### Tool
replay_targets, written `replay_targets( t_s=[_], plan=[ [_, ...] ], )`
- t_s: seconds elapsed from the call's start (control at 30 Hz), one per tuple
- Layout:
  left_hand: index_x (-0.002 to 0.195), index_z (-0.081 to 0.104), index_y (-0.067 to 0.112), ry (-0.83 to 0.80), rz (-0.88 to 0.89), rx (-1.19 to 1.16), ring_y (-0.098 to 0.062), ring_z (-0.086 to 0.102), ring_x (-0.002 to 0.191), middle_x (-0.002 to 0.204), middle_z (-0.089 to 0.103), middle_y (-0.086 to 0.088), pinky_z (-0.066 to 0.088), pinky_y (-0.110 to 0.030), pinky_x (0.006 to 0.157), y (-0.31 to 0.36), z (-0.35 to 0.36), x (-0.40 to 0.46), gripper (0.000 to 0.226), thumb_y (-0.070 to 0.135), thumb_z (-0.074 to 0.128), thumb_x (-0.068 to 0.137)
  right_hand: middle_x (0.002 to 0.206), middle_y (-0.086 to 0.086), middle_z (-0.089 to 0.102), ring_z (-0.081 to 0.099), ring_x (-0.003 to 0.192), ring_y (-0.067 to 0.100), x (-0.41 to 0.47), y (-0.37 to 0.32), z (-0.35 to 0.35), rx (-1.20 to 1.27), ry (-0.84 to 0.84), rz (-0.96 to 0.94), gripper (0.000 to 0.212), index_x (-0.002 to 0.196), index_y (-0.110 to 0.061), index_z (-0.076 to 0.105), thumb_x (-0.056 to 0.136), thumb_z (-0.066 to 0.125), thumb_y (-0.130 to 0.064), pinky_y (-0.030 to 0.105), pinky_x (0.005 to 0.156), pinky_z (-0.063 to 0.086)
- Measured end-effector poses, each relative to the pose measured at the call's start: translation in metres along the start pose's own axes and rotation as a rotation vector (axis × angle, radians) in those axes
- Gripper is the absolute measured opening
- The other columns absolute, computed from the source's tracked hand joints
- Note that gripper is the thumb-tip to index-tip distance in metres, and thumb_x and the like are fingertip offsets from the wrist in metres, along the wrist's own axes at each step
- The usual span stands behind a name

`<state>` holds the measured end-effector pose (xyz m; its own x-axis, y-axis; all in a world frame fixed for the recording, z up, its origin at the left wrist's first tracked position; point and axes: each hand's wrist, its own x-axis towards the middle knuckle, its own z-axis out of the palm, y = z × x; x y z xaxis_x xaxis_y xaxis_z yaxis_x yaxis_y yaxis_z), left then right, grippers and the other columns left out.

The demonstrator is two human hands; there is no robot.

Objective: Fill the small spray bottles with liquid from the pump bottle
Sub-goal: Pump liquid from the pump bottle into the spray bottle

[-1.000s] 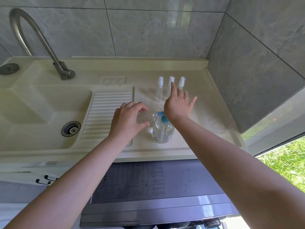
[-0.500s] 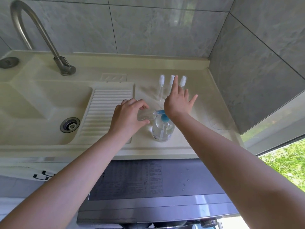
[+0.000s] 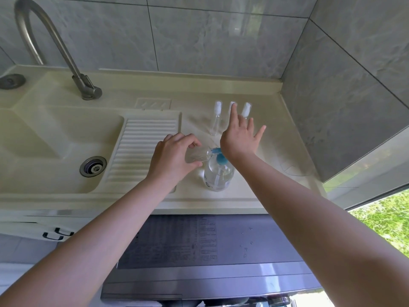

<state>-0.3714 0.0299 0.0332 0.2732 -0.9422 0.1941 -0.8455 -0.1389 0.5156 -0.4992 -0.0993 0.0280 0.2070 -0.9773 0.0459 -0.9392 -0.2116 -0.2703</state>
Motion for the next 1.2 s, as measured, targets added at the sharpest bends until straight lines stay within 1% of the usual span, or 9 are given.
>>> replay_targets(
  t_s=[0.13,0.3,0.47,0.57,0.67,0.77,0.97,1.1,1.2],
  plan=[
    [0.103,0.064,0.031,-0.016,0.004,0.007,-0.018,0.056,0.101,0.099,0.062,0.013,0.046,-0.041,0.09,0.001,0.0,0.0,0.042,0.032,0.087,0.067,0.163,-0.003,0.02,0.007,0.152,0.032,-0.003,0.001,0.007,-0.019,0.011,-0.017,0.077,0.158,-0.032,-0.009,0.093,0.028,-0.013,0.063,0.118,-0.007],
    [0.103,0.064,0.032,-0.011,0.015,0.012,-0.017,0.056,0.1,0.099,0.061,0.014,0.046,-0.04,0.089,0.001,-0.002,0.002,0.042,0.033,0.086,0.068,0.167,0.004,0.008,-0.001,0.153,0.035,0.003,0.004,-0.002,-0.159,0.041,-0.101,0.066,0.158,-0.03,-0.009,0.103,0.028,-0.041,0.063,0.117,-0.009],
    [0.104,0.064,0.032,-0.014,0.017,0.013,-0.018,0.055,0.099,0.098,0.061,0.013,0.046,-0.041,0.089,0.003,-0.001,0.003,0.042,0.032,0.086,0.068,0.167,0.008,-0.004,-0.009,0.152,0.036,0.003,0.007,0.004,-0.14,-0.133,-0.018,0.065,0.158,-0.033,-0.011,0.101,0.012,-0.055,0.063,0.117,-0.012],
    [0.104,0.065,0.032,-0.015,0.022,0.017,-0.019,0.055,0.099,0.098,0.061,0.013,0.046,-0.042,0.089,0.003,-0.002,0.003,0.043,0.032,0.087,0.068,0.166,0.009,-0.011,-0.013,0.152,0.036,0.005,0.008,-0.001,-0.227,-0.115,-0.047,0.07,0.157,-0.031,-0.014,0.099,0.008,-0.063,0.063,0.116,-0.012],
    [0.104,0.065,0.033,-0.002,0.027,0.024,-0.018,0.055,0.099,0.098,0.062,0.014,0.046,-0.041,0.09,0.003,-0.003,0.003,0.043,0.033,0.087,0.067,0.165,0.01,-0.016,-0.017,0.151,0.036,0.005,0.008,-0.004,-0.285,-0.082,-0.086,0.072,0.156,-0.03,-0.016,0.097,0.006,-0.065,0.063,0.116,-0.013],
    [0.104,0.065,0.034,-0.007,0.022,0.018,-0.018,0.056,0.099,0.098,0.062,0.014,0.047,-0.042,0.09,0.001,-0.001,0.002,0.044,0.033,0.087,0.067,0.165,0.009,-0.017,-0.02,0.15,0.035,0.002,0.009,-0.001,-0.259,-0.144,-0.079,0.071,0.156,-0.033,-0.016,0.096,0.003,-0.066,0.063,0.115,-0.015],
    [0.102,0.065,0.034,0.004,0.025,0.012,-0.018,0.056,0.098,0.097,0.062,0.014,0.047,-0.042,0.089,0.002,-0.001,0.001,0.043,0.032,0.088,0.066,0.165,0.01,-0.017,-0.018,0.151,0.036,0.003,0.009,-0.006,-0.245,-0.126,-0.07,0.073,0.156,-0.032,-0.015,0.095,0.001,-0.068,0.064,0.115,-0.015],
    [0.104,0.066,0.033,0.021,0.03,0.002,-0.017,0.056,0.098,0.097,0.061,0.015,0.047,-0.039,0.088,0.0,-0.001,0.001,0.044,0.033,0.088,0.066,0.165,0.01,-0.019,-0.019,0.15,0.035,0.002,0.011,-0.01,-0.273,-0.134,-0.114,0.07,0.156,-0.031,-0.017,0.097,0.003,-0.064,0.065,0.115,-0.015],
    [0.104,0.065,0.034,0.017,0.032,0.007,-0.016,0.055,0.097,0.098,0.062,0.015,0.046,-0.037,0.087,0.001,0.0,0.0,0.044,0.033,0.087,0.067,0.165,0.009,-0.017,-0.02,0.15,0.034,0.001,0.014,-0.005,-0.229,-0.178,-0.086,0.066,0.156,-0.033,-0.015,0.099,0.003,-0.06,0.064,0.115,-0.014]
  ],
)
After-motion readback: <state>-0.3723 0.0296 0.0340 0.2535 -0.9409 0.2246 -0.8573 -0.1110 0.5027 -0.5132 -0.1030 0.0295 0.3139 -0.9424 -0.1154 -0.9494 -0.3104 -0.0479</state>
